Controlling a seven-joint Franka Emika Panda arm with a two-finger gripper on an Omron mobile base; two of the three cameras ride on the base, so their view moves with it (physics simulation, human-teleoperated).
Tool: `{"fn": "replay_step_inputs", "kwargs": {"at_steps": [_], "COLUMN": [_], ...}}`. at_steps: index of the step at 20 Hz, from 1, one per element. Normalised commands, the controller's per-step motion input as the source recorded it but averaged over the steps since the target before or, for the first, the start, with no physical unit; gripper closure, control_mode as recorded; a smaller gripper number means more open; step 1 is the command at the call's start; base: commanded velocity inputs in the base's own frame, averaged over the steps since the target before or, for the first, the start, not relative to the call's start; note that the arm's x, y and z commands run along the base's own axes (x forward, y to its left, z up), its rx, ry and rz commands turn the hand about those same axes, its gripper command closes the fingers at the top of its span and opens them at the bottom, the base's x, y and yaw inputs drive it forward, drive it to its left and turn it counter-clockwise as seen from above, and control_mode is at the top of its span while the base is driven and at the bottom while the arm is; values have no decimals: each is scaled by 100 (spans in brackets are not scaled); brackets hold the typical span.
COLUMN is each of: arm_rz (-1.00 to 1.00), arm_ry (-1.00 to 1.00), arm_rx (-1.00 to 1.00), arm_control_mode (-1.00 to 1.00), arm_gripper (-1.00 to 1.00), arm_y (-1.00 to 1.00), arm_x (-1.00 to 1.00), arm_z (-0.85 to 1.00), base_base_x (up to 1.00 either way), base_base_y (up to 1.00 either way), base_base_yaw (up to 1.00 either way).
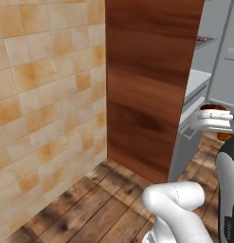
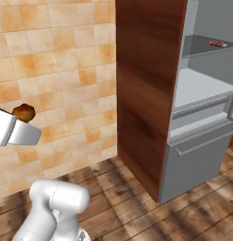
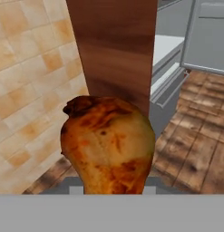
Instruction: Gather the corn and squash from the fridge and place them on a tray on the dining counter. Then gather the chicken drumstick and steak from the fridge and place them on the other tray.
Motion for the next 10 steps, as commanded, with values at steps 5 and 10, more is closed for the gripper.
{"fn": "replay_step_inputs", "kwargs": {"at_steps": [5,10], "arm_rz": [0,0], "arm_ry": [0,0], "arm_rx": [0,0], "arm_control_mode": [100,100], "arm_gripper": [100,100], "arm_y": [0,0], "arm_x": [0,0], "arm_z": [0,0], "base_base_x": [-25,-60], "base_base_y": [3,6], "base_base_yaw": [-1,-1]}}
